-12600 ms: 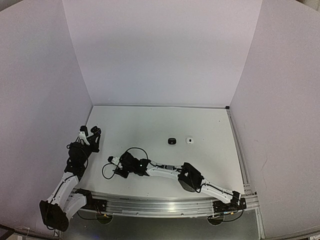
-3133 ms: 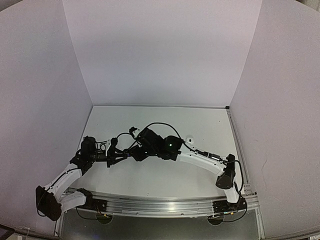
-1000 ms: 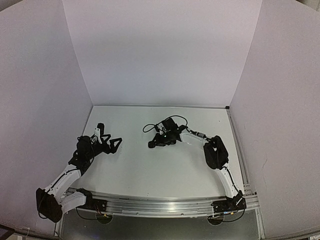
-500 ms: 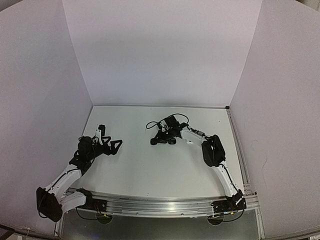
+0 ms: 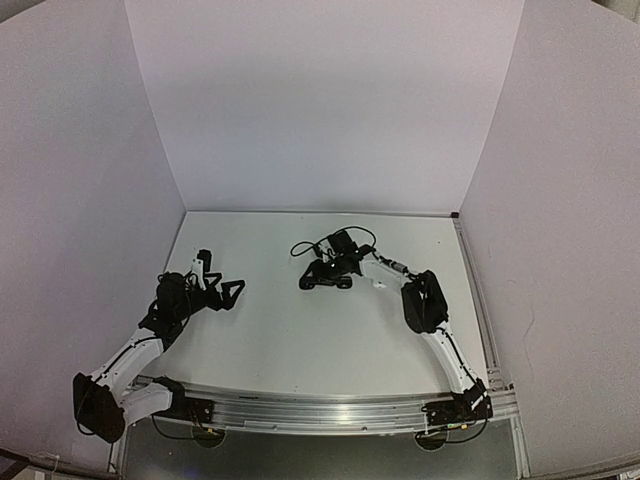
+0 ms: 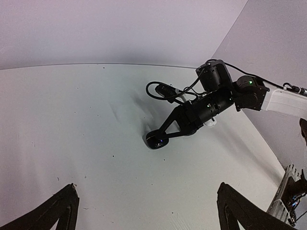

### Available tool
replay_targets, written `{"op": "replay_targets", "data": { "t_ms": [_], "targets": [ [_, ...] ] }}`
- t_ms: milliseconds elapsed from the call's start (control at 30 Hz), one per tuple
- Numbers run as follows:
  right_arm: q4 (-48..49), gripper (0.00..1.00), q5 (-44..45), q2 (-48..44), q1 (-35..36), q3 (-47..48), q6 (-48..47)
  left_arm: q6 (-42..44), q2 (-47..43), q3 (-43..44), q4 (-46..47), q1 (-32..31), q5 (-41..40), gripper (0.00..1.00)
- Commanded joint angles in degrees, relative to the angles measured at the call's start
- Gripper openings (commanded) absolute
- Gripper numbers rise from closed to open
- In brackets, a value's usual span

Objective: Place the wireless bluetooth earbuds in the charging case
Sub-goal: Place the charging case with the earbuds at the center of the board, then reset both arms

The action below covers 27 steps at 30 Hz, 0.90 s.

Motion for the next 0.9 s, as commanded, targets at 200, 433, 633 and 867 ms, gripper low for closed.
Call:
{"op": "replay_targets", "data": {
  "t_ms": [200,433,633,867],
  "targets": [
    [-5.5,0.77,7.39,-3.03,-0.13,1.67,-5.39,1.01,-0.26,0.32,1.46,0.06,0.04,1.0],
    [-6.38,0.85,11.61,-10.98,-0.14,4.43,-8.37,2.14,0.33,-0.84,2.76,0.07,-6.58,1.0],
    [-5.65,0.88,30.05,-26.4,-3.64,-5.58,-11.42,4.71,1.94,-3.81,7.87,2.14,-22.75,1.0],
    [1.48,0.91,39.04,-51.9,-16.76,-44.44,-8.19,8.65,4.34,-5.05,4.98,8.97,-28.61,1.0]
  ]
}}
